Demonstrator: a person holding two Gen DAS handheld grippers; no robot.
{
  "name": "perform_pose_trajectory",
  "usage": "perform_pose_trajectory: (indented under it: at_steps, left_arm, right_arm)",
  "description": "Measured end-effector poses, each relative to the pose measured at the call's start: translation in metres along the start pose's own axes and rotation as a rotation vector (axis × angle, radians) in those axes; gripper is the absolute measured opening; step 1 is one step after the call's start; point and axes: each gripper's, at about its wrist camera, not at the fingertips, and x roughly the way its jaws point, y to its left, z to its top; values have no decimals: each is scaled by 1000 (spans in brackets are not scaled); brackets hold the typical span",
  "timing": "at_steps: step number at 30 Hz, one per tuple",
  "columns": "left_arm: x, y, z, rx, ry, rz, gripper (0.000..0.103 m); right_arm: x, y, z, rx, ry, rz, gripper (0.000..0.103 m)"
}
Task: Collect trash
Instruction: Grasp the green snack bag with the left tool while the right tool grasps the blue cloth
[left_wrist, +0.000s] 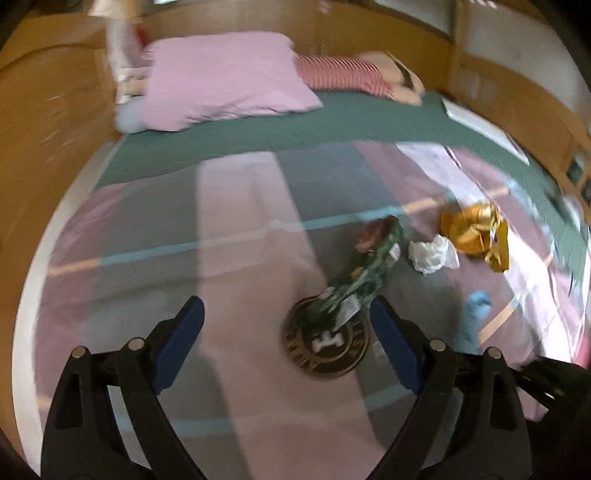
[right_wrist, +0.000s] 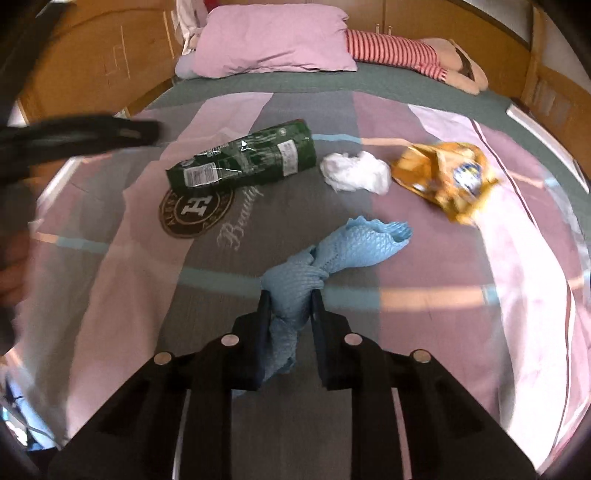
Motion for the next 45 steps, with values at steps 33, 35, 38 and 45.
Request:
perform_pose_trajectory:
  at_steps: [33,35,38,45]
  left_arm:
    - [-242,-107,-105,-37,-203,17,6]
    - [-265,-116,-112,-40,-230,51,6]
    - [-292,-129,-120,-49,-245,52,6]
    - [-326,-161,-136,0,-260,45,6]
  right_arm:
    - [-272,-27,-89,7,-329,184,22]
    - [-293,-29,-96,-1,-367,175,22]
    - [-313,-33,-106,-6,-402,170,22]
    - [-336,-48,-131,-6,-435,144,22]
